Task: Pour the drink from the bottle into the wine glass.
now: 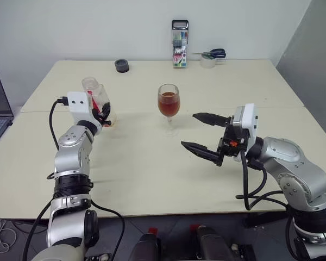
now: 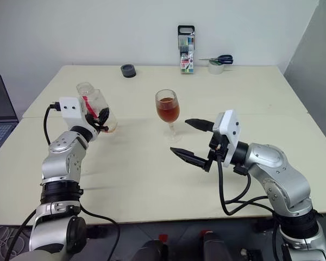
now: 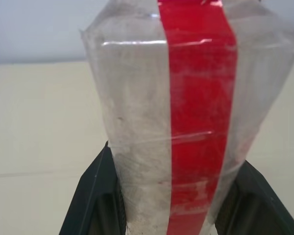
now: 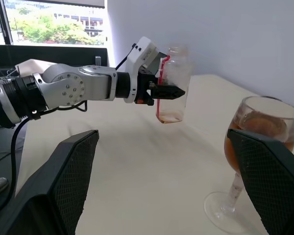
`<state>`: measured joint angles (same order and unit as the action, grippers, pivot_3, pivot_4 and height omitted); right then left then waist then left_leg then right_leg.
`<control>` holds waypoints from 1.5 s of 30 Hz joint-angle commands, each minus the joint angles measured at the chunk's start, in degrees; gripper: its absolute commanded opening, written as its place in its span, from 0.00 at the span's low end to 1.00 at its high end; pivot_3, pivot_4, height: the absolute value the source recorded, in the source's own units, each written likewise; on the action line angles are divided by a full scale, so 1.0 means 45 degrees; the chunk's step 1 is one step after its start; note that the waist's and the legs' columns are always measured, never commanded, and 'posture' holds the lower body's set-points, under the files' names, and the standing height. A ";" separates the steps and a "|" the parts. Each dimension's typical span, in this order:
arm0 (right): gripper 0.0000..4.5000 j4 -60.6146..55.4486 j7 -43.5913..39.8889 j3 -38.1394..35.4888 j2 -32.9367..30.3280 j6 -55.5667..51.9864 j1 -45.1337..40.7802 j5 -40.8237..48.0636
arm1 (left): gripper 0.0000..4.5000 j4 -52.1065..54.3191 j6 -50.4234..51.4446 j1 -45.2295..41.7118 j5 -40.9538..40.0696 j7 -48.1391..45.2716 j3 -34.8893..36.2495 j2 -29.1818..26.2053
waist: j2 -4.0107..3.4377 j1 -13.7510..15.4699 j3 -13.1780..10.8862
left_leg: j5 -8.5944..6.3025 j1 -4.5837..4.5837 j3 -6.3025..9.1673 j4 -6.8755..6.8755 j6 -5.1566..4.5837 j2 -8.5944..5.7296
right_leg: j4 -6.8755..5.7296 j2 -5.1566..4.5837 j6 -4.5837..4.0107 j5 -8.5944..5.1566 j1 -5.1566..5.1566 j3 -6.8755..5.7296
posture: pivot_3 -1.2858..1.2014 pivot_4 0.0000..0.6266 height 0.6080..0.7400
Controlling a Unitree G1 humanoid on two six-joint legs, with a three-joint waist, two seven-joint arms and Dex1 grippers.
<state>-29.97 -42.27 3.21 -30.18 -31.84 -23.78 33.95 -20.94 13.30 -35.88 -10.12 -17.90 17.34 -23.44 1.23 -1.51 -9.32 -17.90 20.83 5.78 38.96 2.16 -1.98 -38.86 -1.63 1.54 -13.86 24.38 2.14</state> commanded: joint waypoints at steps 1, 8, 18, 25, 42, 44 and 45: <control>1.00 -0.0001 0.0099 -0.0041 0.0122 0.0038 -0.0367 0.0026 | 0.38 -0.0653 -0.1157 -0.0006 -0.0178 -0.0136 0.0205 -0.0138 | 0.0001 -0.0004 0.0000 | -0.0001 -0.0001 -0.0003 0.0000 -0.0001 0.0000 | 0.0001 -0.0001 0.0000 0.0000 0.0000 0.0002 | 0.52 0.24 1.00; 1.00 -0.0010 0.0293 -0.0017 0.0175 -0.0266 -0.0687 0.0140 | 0.38 -0.2829 -0.2100 -0.0254 -0.0689 -0.0437 0.0569 -0.0189 | 0.0005 -0.0008 0.0002 | -0.0003 -0.0003 0.0002 -0.0004 -0.0006 0.0001 | -0.0001 0.0000 0.0000 0.0000 0.0001 -0.0006 | 0.52 0.24 1.00; 1.00 0.0129 0.0609 -0.0065 0.0428 -0.0558 -0.0850 0.0101 | 0.46 -0.4564 -0.2944 -0.0610 -0.0511 -0.0287 0.0317 -0.0390 | 0.0007 -0.0011 0.0004 | -0.0009 -0.0004 0.0013 -0.0004 -0.0016 -0.0004 | -0.0001 -0.0002 0.0000 0.0000 -0.0001 -0.0013 | 0.52 0.24 1.00; 1.00 0.0222 0.0767 -0.0049 0.0580 -0.0506 -0.0822 0.0022 | 0.97 -0.4867 -0.3189 -0.0720 -0.0334 -0.0277 0.0057 -0.0490 | 0.0007 -0.0016 0.0004 | -0.0010 0.0000 0.0019 -0.0005 -0.0017 -0.0004 | 0.0001 -0.0002 0.0000 0.0000 0.0001 -0.0018 | 0.52 0.24 1.00; 1.00 -0.0482 0.2582 -0.1010 0.0703 -0.0380 0.2644 -0.0940 | 0.99 0.2886 0.0961 0.4097 -0.1312 0.0455 0.0078 0.0116 | 0.0007 -0.0020 0.0004 | -0.0014 0.0003 0.0038 -0.0019 -0.0022 0.0006 | 0.0023 -0.0012 0.0000 -0.0001 -0.0008 0.0020 | 0.52 0.24 1.00; 1.00 -0.0517 0.3531 -0.0998 0.0878 -0.0414 0.3250 -0.1622 | 0.99 0.4191 0.1787 0.4862 -0.1533 0.0659 0.0119 0.0195 | 0.0006 -0.0017 0.0004 | -0.0016 0.0000 0.0039 -0.0021 -0.0025 0.0008 | 0.0023 -0.0012 0.0000 -0.0001 -0.0012 0.0020 | 0.52 0.24 1.00; 1.00 -0.0351 0.4274 -0.0900 0.1013 -0.0475 0.3554 -0.2276 | 0.99 0.4854 0.2157 0.5254 -0.1578 0.0794 0.0107 0.0241 | 0.0006 -0.0017 0.0004 | -0.0018 -0.0001 0.0041 -0.0022 -0.0028 0.0008 | 0.0023 -0.0012 0.0001 -0.0002 -0.0014 0.0018 | 0.52 0.24 1.00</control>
